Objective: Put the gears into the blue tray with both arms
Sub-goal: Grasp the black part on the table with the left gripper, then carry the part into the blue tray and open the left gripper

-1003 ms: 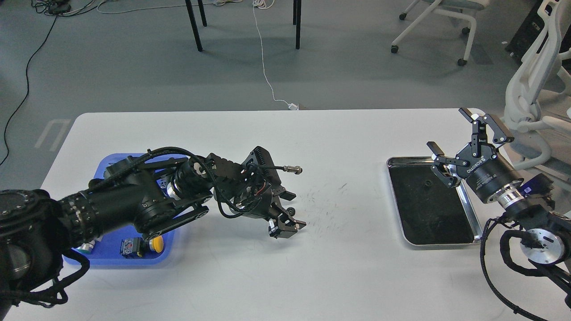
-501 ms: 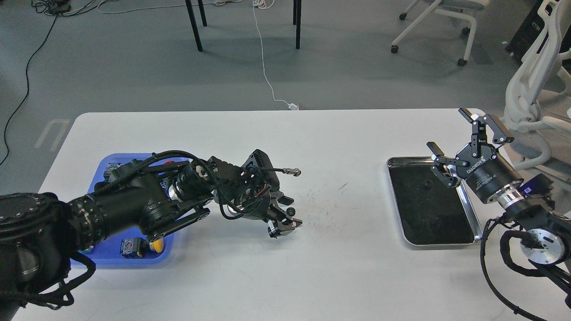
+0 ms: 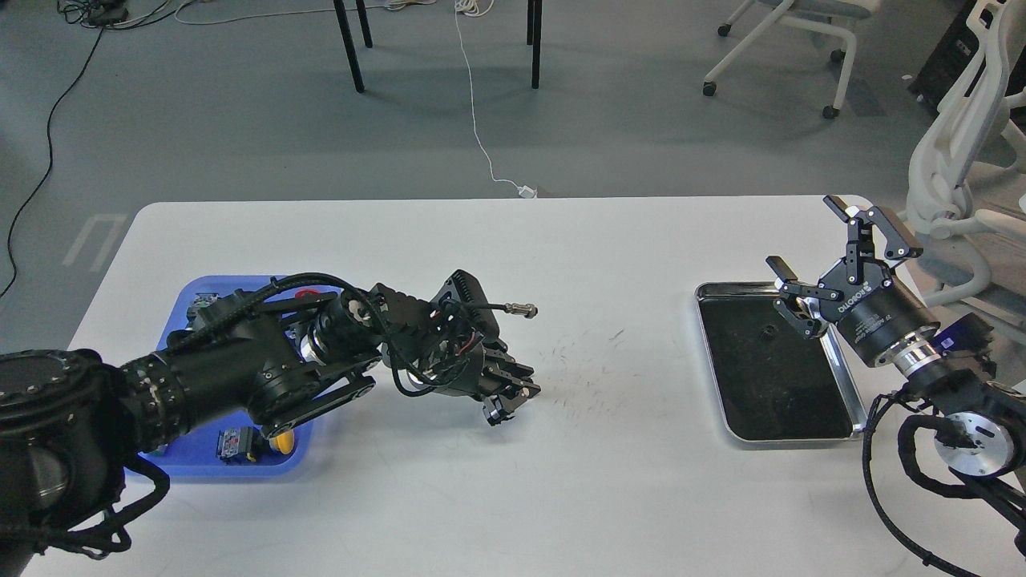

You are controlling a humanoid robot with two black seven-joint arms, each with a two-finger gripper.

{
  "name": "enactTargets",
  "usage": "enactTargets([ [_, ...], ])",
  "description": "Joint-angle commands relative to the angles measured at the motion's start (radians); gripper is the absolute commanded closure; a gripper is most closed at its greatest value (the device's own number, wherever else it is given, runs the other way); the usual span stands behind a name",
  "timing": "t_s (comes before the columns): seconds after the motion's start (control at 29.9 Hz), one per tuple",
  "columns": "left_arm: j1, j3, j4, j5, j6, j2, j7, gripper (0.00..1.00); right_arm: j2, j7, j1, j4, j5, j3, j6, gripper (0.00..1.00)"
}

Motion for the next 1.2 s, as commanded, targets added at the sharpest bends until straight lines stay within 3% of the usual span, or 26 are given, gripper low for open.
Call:
enactTargets([
  [0.0,-0.014,-0.014,-0.068,0.001,0.0,0.079,0.0,0.89,0.0,0.0,0.0,0.001,0.0,0.0,0.0,0.02],
  [0.27,-0.057,-0.011,-0.376,-0.099,-0.011,0.475,0.0,0.88,0.006,0.0,0.0,0.001,-0.003,0.0,0.0,0.02],
  [0.4,-0.02,-0.002,-0.418,-0.11,-0.009,0.68,0.0,0.88,0.008,0.0,0.0,0.003,-0.003,0.0,0.0,0.02],
  [0.53,0.051,-0.011,-0.404,-0.112,0.0,0.794,0.0,0.87,0.003,0.0,0.0,0.009,-0.006,-0.002,0.001,0.02],
  [0.7,0.106,-0.017,-0.346,-0.112,0.021,0.825,0.0,0.87,0.008,0.0,0.0,0.009,-0.006,-0.002,0.001,0.02],
  [1.0,0.155,-0.019,-0.227,-0.113,0.046,0.768,0.0,0.85,0.009,0.0,0.0,0.009,-0.006,-0.002,0.0,0.02],
  [1.17,0.16,-0.019,-0.215,-0.109,0.046,0.764,0.0,0.74,0.008,0.0,0.0,0.008,-0.006,0.0,0.001,0.02],
])
